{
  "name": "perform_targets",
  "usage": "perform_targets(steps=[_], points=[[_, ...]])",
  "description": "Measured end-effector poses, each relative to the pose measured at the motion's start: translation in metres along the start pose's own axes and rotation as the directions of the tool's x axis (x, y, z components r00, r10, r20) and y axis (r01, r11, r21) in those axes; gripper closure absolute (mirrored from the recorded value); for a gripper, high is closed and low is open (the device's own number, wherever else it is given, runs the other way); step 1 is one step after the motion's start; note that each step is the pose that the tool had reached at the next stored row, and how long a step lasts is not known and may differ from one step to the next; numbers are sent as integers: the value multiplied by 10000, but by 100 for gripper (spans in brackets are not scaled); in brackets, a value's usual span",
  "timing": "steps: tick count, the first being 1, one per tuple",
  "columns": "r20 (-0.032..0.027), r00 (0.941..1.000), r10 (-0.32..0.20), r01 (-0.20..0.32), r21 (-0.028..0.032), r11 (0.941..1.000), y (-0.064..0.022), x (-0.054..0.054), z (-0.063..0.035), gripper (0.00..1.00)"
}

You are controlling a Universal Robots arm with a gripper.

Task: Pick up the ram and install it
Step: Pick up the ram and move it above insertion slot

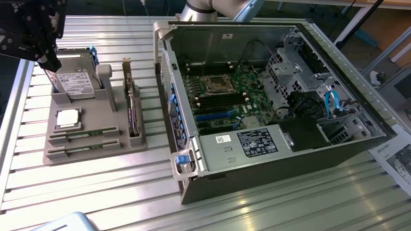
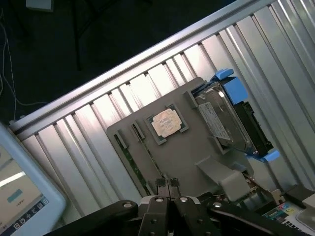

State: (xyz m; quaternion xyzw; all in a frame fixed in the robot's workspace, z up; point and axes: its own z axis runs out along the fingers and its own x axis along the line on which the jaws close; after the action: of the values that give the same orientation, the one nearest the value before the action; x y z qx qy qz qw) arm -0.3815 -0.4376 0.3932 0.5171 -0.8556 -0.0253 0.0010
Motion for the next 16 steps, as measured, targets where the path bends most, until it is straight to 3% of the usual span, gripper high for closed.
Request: perform_targets(steps=[5, 10, 12, 16], points=[[-35, 9966, -819, 819, -22, 9966, 0, 0, 0, 90], [-68, 9871, -1602, 1602, -45, 9871, 0, 0, 0, 90], [-82, 9804, -1969, 1968, -57, 9804, -1, 0, 0, 90], [-112, 9617, -2740, 2740, -84, 9617, 0, 0, 0, 90]])
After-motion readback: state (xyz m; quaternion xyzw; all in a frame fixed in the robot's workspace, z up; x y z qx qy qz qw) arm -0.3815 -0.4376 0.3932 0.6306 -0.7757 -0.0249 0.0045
